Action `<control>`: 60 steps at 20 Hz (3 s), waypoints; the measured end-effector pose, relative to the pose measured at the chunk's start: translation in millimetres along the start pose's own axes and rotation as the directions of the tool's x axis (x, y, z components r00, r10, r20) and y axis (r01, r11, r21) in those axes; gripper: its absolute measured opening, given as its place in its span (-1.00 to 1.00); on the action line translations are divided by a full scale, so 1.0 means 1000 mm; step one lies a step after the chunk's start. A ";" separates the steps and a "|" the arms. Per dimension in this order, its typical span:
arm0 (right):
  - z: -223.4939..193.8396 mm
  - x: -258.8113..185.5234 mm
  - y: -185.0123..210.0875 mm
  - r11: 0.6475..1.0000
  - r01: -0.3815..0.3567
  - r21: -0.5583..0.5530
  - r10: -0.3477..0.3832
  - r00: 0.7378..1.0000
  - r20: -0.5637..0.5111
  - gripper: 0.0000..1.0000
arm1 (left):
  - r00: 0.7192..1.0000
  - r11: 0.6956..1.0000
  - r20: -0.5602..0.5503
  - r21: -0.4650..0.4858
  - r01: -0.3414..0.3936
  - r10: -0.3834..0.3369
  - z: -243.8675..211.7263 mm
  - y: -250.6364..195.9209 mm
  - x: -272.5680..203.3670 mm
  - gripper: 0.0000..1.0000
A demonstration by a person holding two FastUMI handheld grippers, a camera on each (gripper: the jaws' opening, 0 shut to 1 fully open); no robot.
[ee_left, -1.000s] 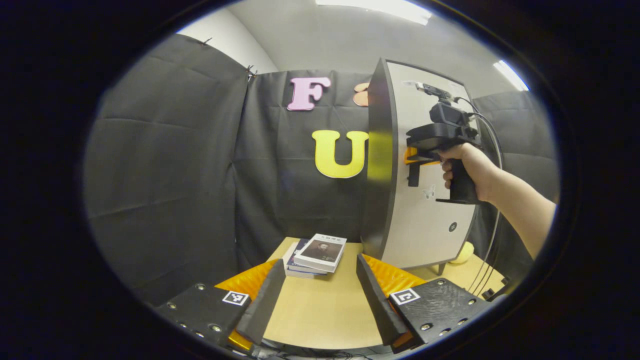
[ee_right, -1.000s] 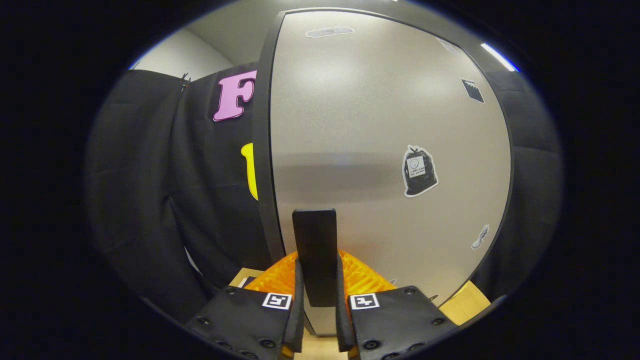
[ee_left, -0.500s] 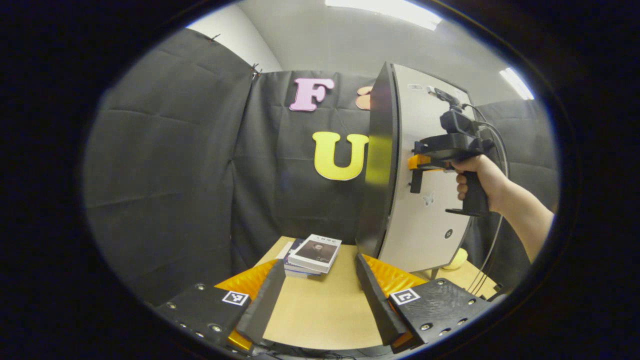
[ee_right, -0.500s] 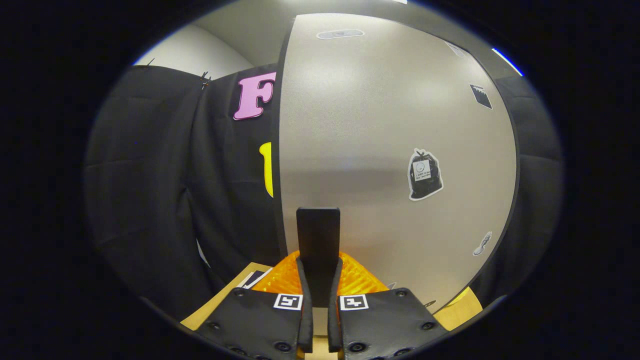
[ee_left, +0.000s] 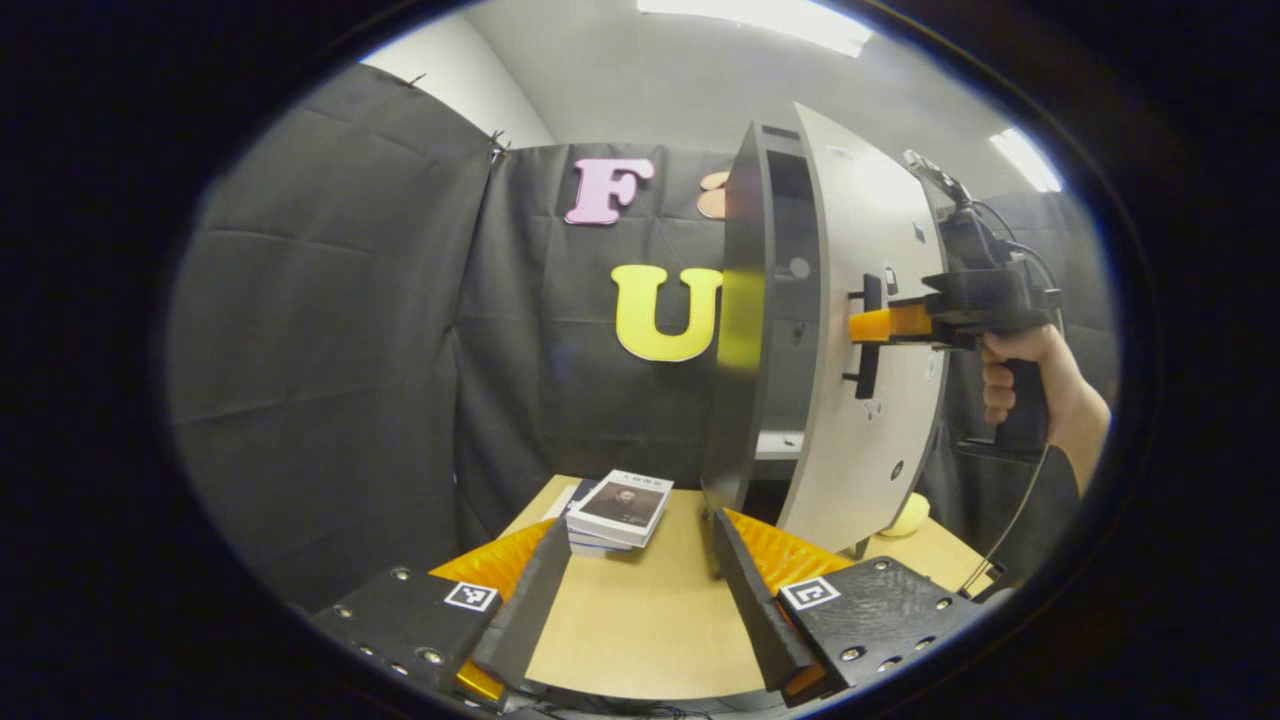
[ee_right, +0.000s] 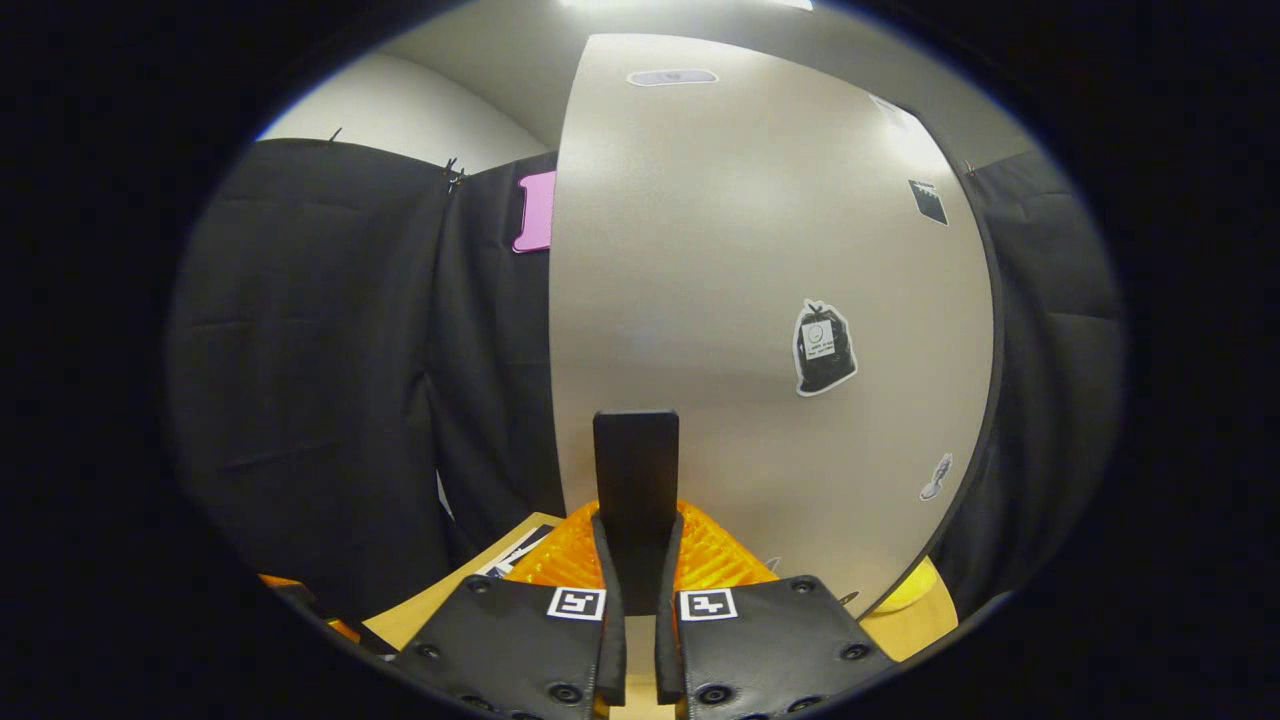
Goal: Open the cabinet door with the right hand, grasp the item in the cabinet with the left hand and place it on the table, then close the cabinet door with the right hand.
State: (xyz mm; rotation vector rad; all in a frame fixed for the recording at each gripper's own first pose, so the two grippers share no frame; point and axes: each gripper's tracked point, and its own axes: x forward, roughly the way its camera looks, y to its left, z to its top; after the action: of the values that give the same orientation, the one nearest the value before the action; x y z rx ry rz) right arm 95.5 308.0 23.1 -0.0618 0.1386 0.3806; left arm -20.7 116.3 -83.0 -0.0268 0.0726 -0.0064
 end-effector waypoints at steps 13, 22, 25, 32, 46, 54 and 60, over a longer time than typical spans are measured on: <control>-0.016 -0.142 -0.079 0.997 0.067 0.026 -0.066 0.997 -0.030 -0.75 | 0.992 0.990 -0.019 0.061 0.126 -0.125 0.003 -0.067 0.007 0.73; -0.020 -0.197 -0.151 0.981 0.133 0.140 -0.128 0.991 -0.039 -0.76 | 0.966 0.958 -0.064 0.127 0.258 -0.252 0.001 -0.150 0.013 0.73; -0.022 -0.211 -0.182 0.977 0.135 0.166 -0.129 0.991 -0.046 -0.77 | 0.959 0.952 -0.078 0.122 0.281 -0.273 0.000 -0.180 0.009 0.73; -0.026 -0.247 -0.253 0.985 0.139 0.101 -0.132 0.989 -0.070 -0.80 | 0.974 0.974 -0.090 0.074 0.213 -0.206 -0.004 -0.228 0.009 0.73; -0.036 -0.269 -0.276 0.991 -0.043 0.124 0.048 0.998 -0.037 -0.82 | 0.995 0.998 -0.099 -0.066 -0.003 -0.003 0.001 -0.212 -0.012 0.73; -0.042 -0.319 -0.297 0.974 0.193 0.119 -0.188 0.981 -0.051 -0.95 | 0.996 0.998 -0.069 -0.021 0.057 -0.059 0.026 -0.168 0.008 0.73; -0.030 -0.317 -0.346 0.922 0.378 0.082 -0.379 0.925 0.001 -0.75 | 0.981 0.981 -0.030 -0.006 0.192 -0.192 0.057 -0.197 0.043 0.75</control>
State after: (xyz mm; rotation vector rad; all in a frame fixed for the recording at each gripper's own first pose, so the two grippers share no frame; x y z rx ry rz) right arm -69.6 -130.9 51.9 -0.0052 0.1217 -0.0127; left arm 25.0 -79.7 -23.8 -0.0365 0.1000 -0.1996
